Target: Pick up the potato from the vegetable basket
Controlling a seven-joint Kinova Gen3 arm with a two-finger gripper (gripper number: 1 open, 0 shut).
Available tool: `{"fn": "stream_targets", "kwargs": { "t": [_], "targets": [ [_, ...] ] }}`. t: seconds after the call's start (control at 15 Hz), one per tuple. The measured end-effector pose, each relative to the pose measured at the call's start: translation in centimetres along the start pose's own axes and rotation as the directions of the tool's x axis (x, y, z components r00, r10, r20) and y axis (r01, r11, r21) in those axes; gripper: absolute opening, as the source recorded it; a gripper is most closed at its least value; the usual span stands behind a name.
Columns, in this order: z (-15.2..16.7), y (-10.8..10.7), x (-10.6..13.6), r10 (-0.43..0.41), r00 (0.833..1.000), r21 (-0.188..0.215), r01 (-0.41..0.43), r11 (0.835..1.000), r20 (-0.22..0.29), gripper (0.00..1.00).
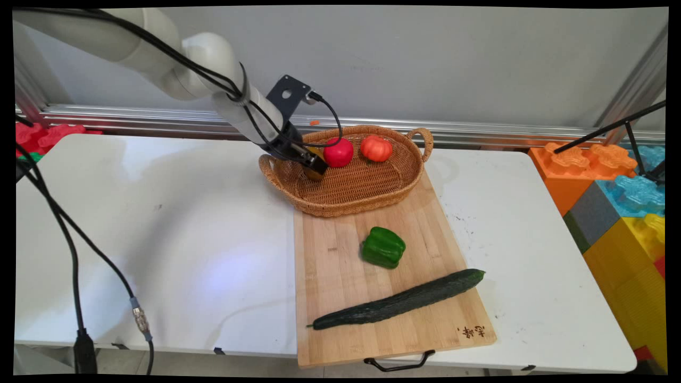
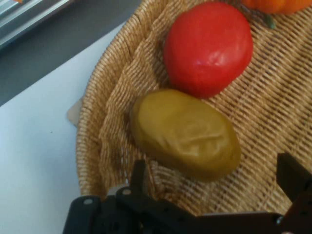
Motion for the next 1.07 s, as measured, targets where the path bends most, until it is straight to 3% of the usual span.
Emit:
{"fn": "stream_targets", "kwargs": {
  "t": [0.53,1.07],
  "targets": [
    [2.7,1.0,0.0,-0.071,0.996,0.037,0.073,0.997,-0.062,1.0],
    [4.0,1.5,-0.2,-0.083,0.991,0.074,0.091,0.993,-0.108,1.0]
  ]
}}
